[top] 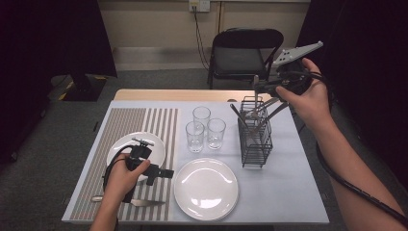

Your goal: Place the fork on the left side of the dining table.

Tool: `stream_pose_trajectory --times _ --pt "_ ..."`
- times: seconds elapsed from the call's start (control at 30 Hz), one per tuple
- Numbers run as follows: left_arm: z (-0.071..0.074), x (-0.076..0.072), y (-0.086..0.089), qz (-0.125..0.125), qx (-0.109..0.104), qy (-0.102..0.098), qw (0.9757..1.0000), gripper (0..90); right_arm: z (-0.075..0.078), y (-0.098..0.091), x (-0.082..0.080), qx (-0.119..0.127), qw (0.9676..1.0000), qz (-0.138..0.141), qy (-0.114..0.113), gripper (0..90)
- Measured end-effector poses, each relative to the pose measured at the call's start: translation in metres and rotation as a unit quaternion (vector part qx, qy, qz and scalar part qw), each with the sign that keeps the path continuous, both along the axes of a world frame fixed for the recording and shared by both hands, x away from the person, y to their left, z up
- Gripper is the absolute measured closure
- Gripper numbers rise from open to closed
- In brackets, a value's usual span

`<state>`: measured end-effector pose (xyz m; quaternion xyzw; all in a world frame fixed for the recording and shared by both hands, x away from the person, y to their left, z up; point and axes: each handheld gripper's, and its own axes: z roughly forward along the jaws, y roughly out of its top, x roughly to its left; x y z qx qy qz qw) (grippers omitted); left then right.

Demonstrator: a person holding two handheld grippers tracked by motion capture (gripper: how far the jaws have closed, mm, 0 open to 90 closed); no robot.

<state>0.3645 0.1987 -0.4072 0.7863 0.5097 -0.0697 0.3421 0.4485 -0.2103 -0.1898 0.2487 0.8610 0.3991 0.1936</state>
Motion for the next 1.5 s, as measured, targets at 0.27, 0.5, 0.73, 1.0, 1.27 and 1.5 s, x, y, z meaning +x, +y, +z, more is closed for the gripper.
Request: stream_pose_trajectory --times 0.27,0.5,0.73,1.0,1.27,1.5 --pt "0.001 0.000 0.000 0.000 -0.003 0.001 1.0000 18.8 0.002 0.006 -0.005 0.001 0.9999 0.011 -0.002 88.1" --pt "0.001 0.000 0.001 -0.002 -0.001 0.001 1.0000 18.8 -0.001 0.011 -0.009 0.008 0.9997 0.023 0.002 88.1" --pt "0.001 0.000 0.000 0.000 -0.003 0.000 1.0000 18.8 -0.002 0.018 -0.015 0.008 0.9992 0.039 0.002 88.1" --pt "0.001 0.000 0.001 -0.005 0.002 0.000 1.0000 18.8 -0.007 0.026 -0.021 0.011 0.9983 0.057 0.005 88.1" --pt "0.001 0.000 0.001 -0.004 -0.001 0.000 1.0000 18.8 -0.018 0.031 -0.025 0.021 0.9973 0.069 0.011 88.1" --pt "0.000 0.000 0.000 -0.003 -0.001 0.001 1.0000 18.8 -0.027 0.032 -0.027 0.027 0.9967 0.074 0.019 88.1"
